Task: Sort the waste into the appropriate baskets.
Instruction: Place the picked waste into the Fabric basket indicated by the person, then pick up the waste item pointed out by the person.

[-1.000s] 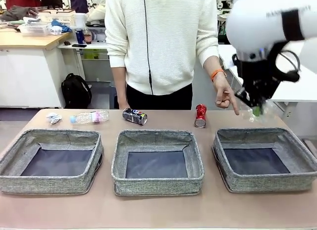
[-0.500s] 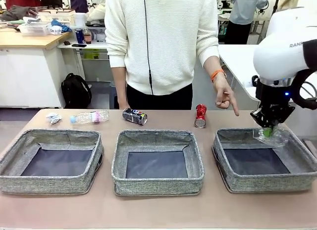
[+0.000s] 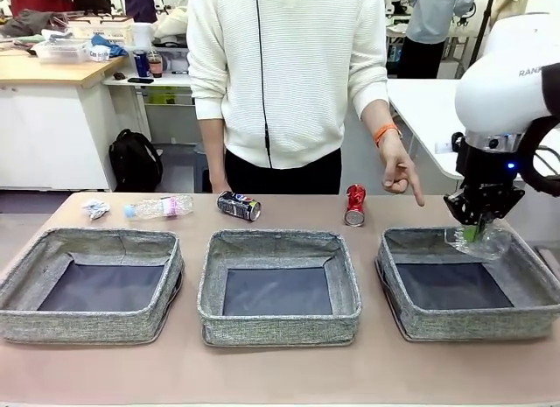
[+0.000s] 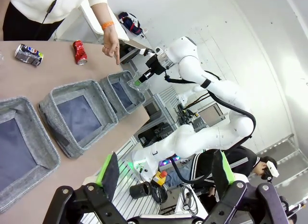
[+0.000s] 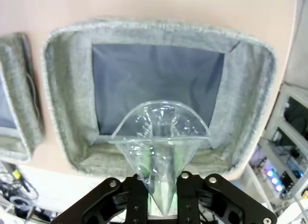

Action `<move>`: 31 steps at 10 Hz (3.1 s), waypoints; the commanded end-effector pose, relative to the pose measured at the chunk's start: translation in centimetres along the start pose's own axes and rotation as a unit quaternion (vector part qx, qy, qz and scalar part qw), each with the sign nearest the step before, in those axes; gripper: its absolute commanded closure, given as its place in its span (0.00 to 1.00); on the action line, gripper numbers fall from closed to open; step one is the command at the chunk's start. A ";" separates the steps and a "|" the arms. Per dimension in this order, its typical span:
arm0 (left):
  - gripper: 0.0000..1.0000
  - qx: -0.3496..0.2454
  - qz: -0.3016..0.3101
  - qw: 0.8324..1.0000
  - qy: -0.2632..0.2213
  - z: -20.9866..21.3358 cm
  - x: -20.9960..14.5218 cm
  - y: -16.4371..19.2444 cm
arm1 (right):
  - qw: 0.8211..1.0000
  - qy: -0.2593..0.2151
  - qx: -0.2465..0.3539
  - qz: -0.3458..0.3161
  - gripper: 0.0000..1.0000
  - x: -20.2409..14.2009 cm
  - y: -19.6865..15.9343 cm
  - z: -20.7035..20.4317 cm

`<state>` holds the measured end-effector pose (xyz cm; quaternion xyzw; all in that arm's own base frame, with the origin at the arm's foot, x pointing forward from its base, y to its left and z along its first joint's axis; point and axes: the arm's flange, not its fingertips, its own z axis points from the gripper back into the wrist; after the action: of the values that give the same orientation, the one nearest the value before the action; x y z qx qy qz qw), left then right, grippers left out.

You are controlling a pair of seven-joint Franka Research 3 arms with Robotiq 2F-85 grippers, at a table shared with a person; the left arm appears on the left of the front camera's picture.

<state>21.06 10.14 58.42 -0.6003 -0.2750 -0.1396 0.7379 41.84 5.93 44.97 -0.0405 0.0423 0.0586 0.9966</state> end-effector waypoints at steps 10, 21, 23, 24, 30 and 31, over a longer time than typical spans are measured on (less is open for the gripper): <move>0.00 -0.009 -0.013 1.000 -0.003 -0.1 0.2 -0.2 | 0.999 -0.017 0.033 -0.017 0.00 0.0 0.9 2.7; 0.00 -0.009 -0.013 1.000 -0.003 -0.1 0.2 -0.2 | 0.842 -0.106 0.526 0.049 0.00 -8.7 0.5 12.5; 0.00 -0.009 -0.013 1.000 -0.003 -0.1 0.2 -0.2 | 0.843 -0.083 0.528 0.059 0.00 -8.6 0.3 13.4; 0.00 -0.009 -0.013 1.000 -0.003 -0.1 0.2 -0.2 | 0.843 -0.083 0.528 0.059 0.00 -8.6 0.3 13.4; 0.00 -0.009 -0.013 1.000 -0.003 -0.1 0.2 -0.2 | 0.843 -0.083 0.528 0.059 0.00 -8.6 0.3 13.4; 0.00 -0.009 -0.013 1.000 -0.003 -0.1 0.2 -0.2 | 0.843 -0.083 0.528 0.059 0.00 -8.6 0.3 13.4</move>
<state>21.05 10.15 58.43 -0.6003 -0.2751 -0.1397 0.7379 34.23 6.28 58.45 0.4893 -0.0112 0.0864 0.8678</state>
